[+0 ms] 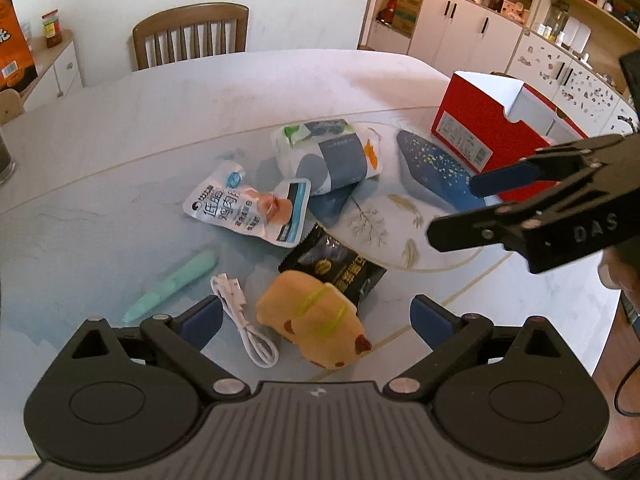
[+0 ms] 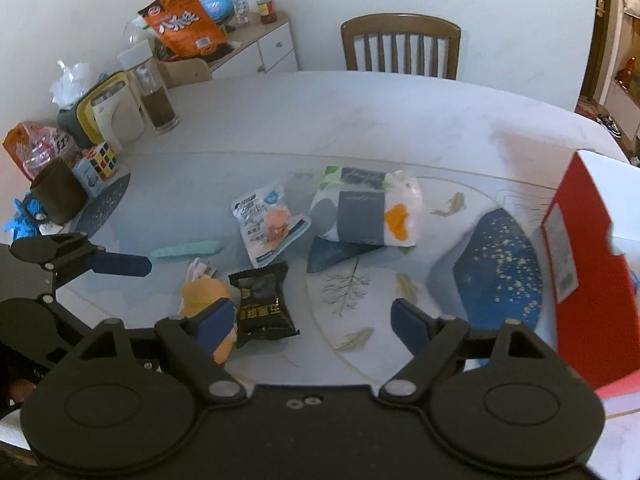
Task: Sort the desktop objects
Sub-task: 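Move both open grippers over the yellow toy and black snack bag, then grasp the yellow toy with the left gripper while the right grasps the black snack bag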
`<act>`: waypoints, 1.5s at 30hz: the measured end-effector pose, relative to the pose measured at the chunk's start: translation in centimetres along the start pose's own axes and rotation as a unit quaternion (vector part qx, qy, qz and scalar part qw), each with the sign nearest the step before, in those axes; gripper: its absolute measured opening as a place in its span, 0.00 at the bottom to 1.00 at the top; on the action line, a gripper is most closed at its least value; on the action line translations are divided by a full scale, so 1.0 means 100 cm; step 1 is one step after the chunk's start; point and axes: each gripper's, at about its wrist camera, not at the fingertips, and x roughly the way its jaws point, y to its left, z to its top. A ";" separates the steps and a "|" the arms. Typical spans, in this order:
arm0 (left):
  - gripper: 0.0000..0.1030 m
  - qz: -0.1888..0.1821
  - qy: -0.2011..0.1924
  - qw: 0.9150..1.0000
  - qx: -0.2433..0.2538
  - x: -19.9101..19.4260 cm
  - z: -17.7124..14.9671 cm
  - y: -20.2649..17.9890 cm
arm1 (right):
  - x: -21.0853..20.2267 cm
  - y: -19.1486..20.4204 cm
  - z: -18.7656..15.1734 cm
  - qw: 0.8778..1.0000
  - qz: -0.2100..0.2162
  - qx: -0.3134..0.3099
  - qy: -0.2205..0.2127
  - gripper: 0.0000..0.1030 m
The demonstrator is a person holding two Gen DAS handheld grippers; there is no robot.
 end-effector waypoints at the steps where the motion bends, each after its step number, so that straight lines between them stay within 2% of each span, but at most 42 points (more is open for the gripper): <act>1: 0.98 -0.001 -0.002 1.000 0.001 0.001 -0.002 0.000 | 0.003 0.001 0.000 1.000 0.001 -0.001 0.003 0.83; 7: 0.98 -0.004 -0.011 1.000 0.008 0.008 -0.013 -0.004 | 0.023 0.007 0.002 0.999 0.010 -0.023 0.023 0.83; 17: 0.98 -0.005 -0.030 0.998 0.059 0.021 -0.020 -0.005 | 0.056 0.014 0.004 0.998 0.015 -0.042 0.054 0.80; 20: 0.98 -0.005 -0.041 0.996 0.078 0.023 -0.020 -0.006 | 0.066 0.014 0.005 0.997 0.014 -0.041 0.062 0.77; 30: 0.97 -0.021 -0.033 0.994 0.099 0.038 -0.025 -0.003 | 0.084 0.020 0.009 0.997 0.023 -0.037 0.071 0.74; 35: 0.97 -0.027 -0.030 0.994 0.105 0.044 -0.026 -0.004 | 0.094 0.020 0.006 0.996 0.027 -0.036 0.083 0.67; 39: 0.96 -0.026 -0.027 0.993 0.110 0.047 -0.027 -0.005 | 0.096 0.026 0.006 0.996 0.020 -0.051 0.076 0.62; 45: 0.82 -0.009 -0.026 0.993 0.112 0.048 -0.029 -0.007 | 0.096 0.029 0.005 0.995 0.015 -0.061 0.072 0.49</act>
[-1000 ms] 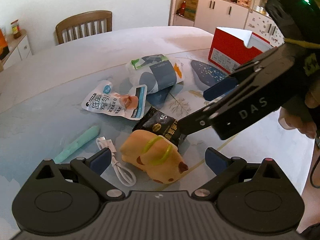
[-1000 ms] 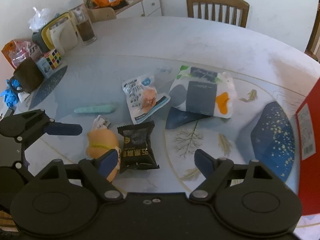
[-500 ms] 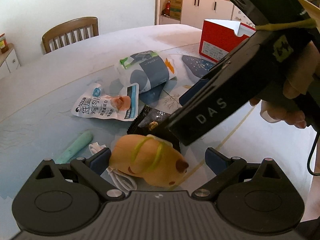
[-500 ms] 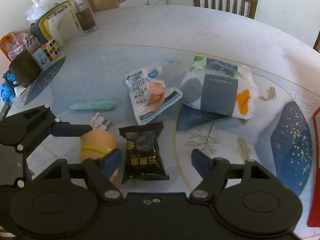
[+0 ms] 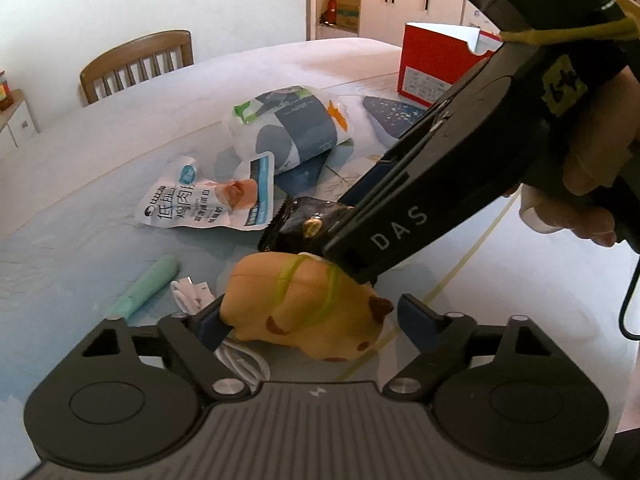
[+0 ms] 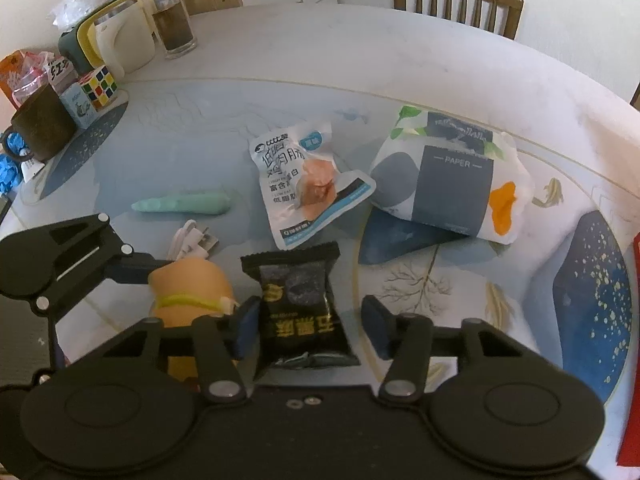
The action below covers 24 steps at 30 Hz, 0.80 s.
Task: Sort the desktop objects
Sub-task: 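Grasp the yellow toy with the left gripper while the right grasps the black snack bag, then carry the yellow toy and black snack bag with both grippers into the shoebox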
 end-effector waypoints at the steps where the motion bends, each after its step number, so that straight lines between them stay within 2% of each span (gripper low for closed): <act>1: 0.80 0.003 -0.001 1.000 -0.001 0.000 0.000 0.001 | -0.001 0.000 0.000 1.000 -0.001 -0.001 0.000 0.47; 2: 0.76 0.008 -0.001 1.000 -0.001 -0.001 0.000 0.001 | -0.001 0.000 -0.001 1.000 -0.002 -0.002 -0.001 0.45; 3: 0.76 0.008 -0.001 1.000 -0.002 -0.001 0.001 0.002 | -0.002 0.001 -0.001 1.000 -0.004 -0.003 -0.001 0.39; 6: 0.74 0.009 0.000 1.000 -0.002 -0.002 0.002 0.001 | -0.004 -0.001 -0.002 1.000 -0.003 0.003 -0.001 0.36; 24: 0.73 -0.001 -0.014 1.000 0.012 -0.019 0.029 -0.021 | -0.050 -0.021 -0.015 0.999 -0.008 0.032 -0.030 0.33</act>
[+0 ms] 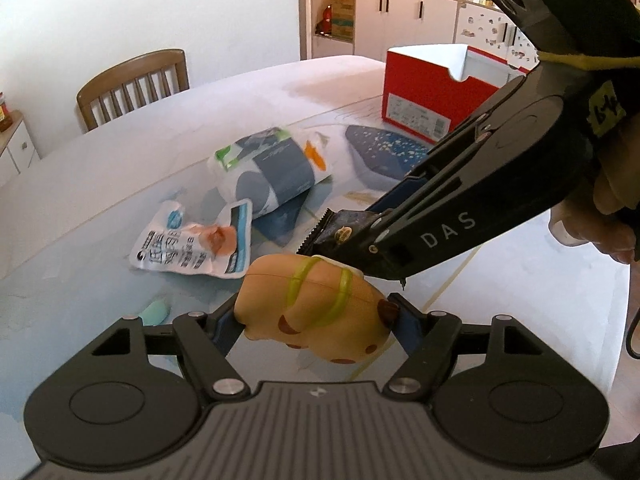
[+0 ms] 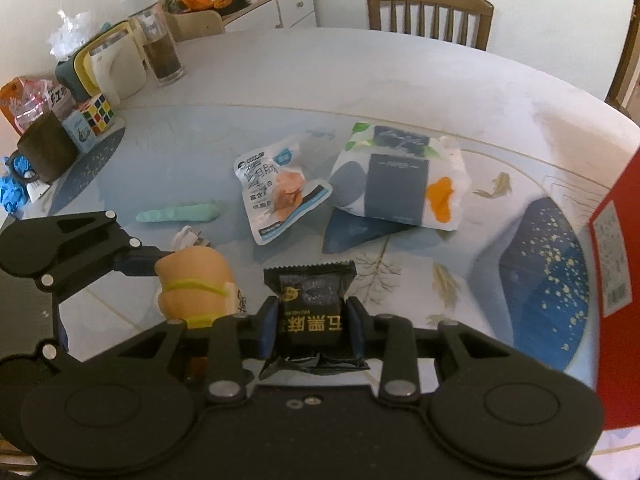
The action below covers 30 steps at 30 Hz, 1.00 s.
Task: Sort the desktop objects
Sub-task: 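Carry the yellow toy and black snack bag with both grippers into the shoebox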
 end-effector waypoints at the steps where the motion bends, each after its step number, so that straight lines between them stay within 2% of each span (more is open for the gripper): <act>1: 0.73 -0.001 -0.001 1.000 0.001 -0.001 0.002 -0.001 | -0.002 -0.001 0.000 1.000 0.000 0.002 -0.001 0.33; 18: 0.73 -0.015 -0.014 1.000 0.007 -0.016 0.032 -0.015 | -0.051 -0.017 -0.003 0.999 0.003 0.025 -0.039 0.33; 30: 0.73 -0.031 -0.019 0.999 0.012 -0.021 0.063 -0.030 | -0.085 -0.035 -0.001 1.000 -0.008 0.005 -0.018 0.33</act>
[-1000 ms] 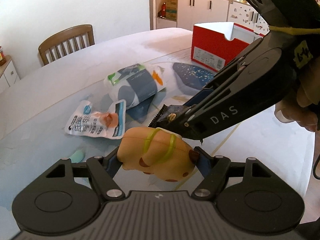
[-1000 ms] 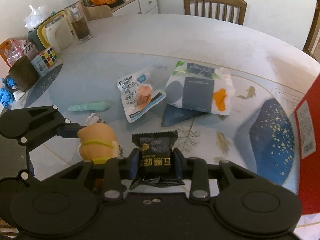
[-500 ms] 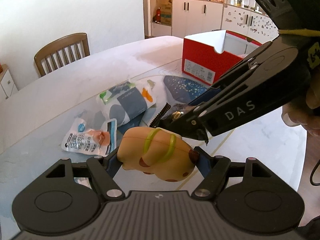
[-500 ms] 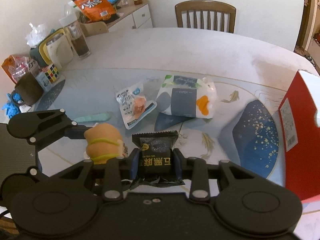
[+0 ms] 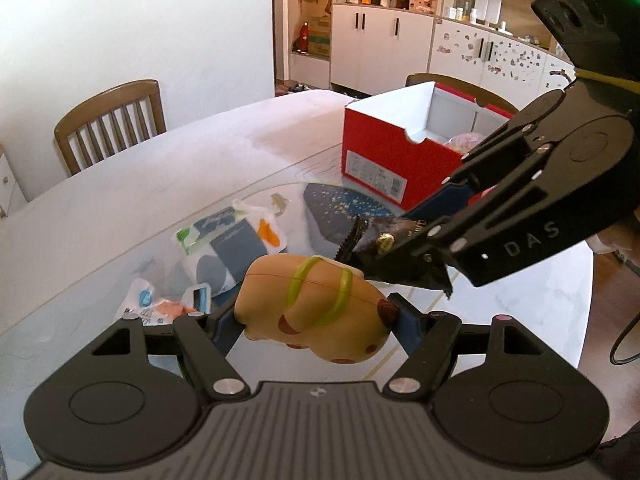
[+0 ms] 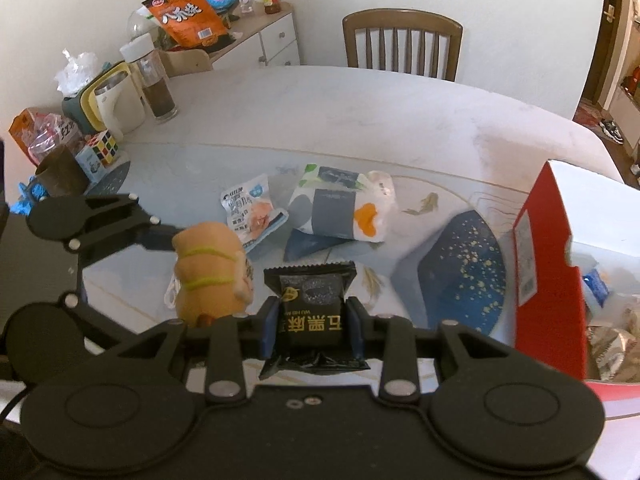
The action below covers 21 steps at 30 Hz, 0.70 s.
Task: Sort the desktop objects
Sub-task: 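Carry the yellow toy and black snack bag with both grippers into the shoebox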
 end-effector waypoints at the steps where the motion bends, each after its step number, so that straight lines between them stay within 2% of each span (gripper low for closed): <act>1: 0.73 -0.002 0.001 1.000 0.001 0.001 0.003 -0.002 | -0.002 -0.002 0.000 1.000 0.000 -0.002 0.001 0.33; 12: 0.73 -0.021 -0.003 1.000 0.003 0.011 0.033 -0.020 | -0.033 -0.032 0.001 1.000 -0.008 -0.024 -0.012 0.33; 21: 0.73 -0.031 -0.009 0.999 0.032 0.031 0.070 -0.042 | -0.054 -0.077 0.005 0.999 -0.021 -0.019 -0.025 0.33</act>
